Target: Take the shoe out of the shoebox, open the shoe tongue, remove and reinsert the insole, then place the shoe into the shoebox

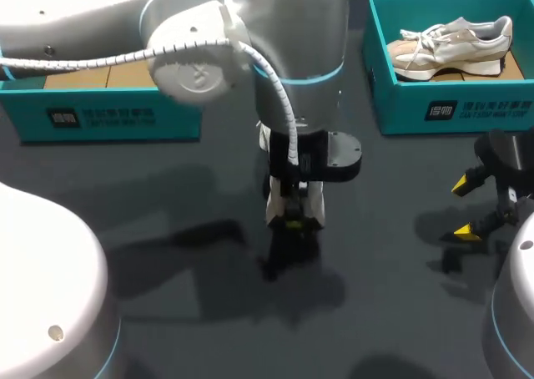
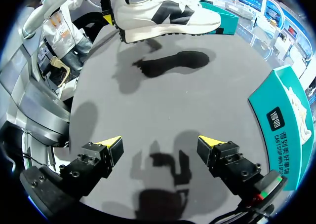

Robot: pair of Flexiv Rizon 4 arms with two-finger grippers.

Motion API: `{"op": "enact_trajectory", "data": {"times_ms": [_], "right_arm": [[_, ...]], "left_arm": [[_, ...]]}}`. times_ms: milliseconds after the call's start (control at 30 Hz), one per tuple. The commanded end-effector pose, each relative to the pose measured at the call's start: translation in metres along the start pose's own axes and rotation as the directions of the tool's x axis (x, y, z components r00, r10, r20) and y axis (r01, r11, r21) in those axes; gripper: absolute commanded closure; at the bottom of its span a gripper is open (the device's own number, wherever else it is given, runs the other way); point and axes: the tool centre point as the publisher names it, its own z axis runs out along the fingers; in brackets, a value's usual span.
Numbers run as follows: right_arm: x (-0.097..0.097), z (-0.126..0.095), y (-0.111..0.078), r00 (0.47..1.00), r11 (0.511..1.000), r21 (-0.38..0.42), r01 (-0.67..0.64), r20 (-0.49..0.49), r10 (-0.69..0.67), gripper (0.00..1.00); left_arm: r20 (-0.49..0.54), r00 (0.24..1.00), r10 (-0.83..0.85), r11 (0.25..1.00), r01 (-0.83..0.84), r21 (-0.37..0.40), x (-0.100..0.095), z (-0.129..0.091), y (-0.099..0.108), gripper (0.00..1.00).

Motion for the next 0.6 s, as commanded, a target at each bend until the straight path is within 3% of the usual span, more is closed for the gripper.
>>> {"op": "enact_trajectory", "data": {"times_ms": [33,233,600], "right_arm": [[0.001,0.000,0.000,1.000,1.000,0.001,0.000,0.001,0.000,0.00],[0.001,0.000,0.000,1.000,1.000,0.001,0.000,0.001,0.000,0.00],[0.001,0.000,0.000,1.000,1.000,0.001,0.000,0.001,0.000,0.00]], "left_arm": [[0.010,1.000,0.015,1.000,-0.015,-0.001,-0.004,-0.077,0.017,1.00],[-0.006,1.000,0.007,1.000,-0.007,0.001,-0.029,-0.111,0.044,1.00],[-0.014,0.999,-0.033,0.999,0.032,-0.014,-0.080,-0.134,0.116,1.00]]}}
